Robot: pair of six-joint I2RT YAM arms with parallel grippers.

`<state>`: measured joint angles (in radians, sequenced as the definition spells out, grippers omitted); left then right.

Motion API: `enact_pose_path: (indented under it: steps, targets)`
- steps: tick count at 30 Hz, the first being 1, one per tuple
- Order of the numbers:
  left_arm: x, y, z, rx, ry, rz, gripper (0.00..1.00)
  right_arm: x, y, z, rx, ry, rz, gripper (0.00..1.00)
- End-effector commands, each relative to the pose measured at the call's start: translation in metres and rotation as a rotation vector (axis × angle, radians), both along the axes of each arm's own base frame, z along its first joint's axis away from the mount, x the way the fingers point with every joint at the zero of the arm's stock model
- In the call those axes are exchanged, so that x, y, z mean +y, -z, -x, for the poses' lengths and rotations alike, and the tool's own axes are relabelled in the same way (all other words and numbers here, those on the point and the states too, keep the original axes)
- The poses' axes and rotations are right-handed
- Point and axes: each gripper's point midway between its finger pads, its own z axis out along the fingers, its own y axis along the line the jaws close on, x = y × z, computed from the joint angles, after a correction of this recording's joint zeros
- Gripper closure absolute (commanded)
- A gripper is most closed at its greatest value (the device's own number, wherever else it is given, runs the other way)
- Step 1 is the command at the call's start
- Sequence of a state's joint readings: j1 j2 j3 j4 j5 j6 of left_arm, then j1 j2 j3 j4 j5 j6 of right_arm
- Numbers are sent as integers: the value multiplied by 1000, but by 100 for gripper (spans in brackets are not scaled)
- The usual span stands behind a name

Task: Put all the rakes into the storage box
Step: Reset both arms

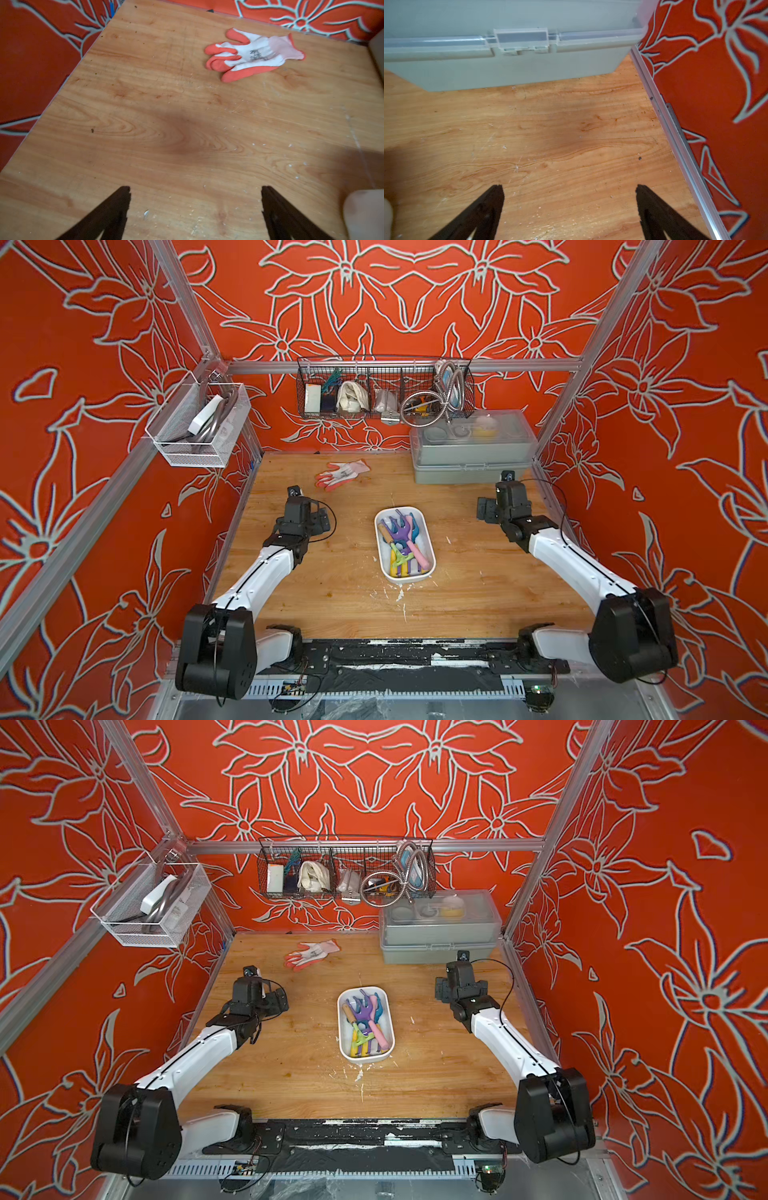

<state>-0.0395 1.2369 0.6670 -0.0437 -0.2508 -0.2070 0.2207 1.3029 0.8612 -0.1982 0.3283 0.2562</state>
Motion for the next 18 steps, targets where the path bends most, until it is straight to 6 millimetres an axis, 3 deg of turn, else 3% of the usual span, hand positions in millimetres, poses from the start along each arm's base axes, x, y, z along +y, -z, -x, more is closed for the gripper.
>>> enact_pose_path:
  steps: [1, 5, 10, 13, 18]
  targets:
    - [17, 4, -11, -59, -63, -30, 1, -22, 7, -3, -22, 59, 13, 0]
    - [21, 23, -17, -19, -60, -56, 2, -46, 20, 1, -34, 107, 74, 0]
    - [21, 18, -25, -113, -3, -114, 2, -70, 31, 11, -124, 170, 112, 0]
    - [21, 34, -24, -112, 10, -78, 2, -74, 41, 15, -163, 164, 124, 0]
    - [2, 36, -25, -142, 130, -54, 2, -70, 48, 17, -259, 119, 113, 0]
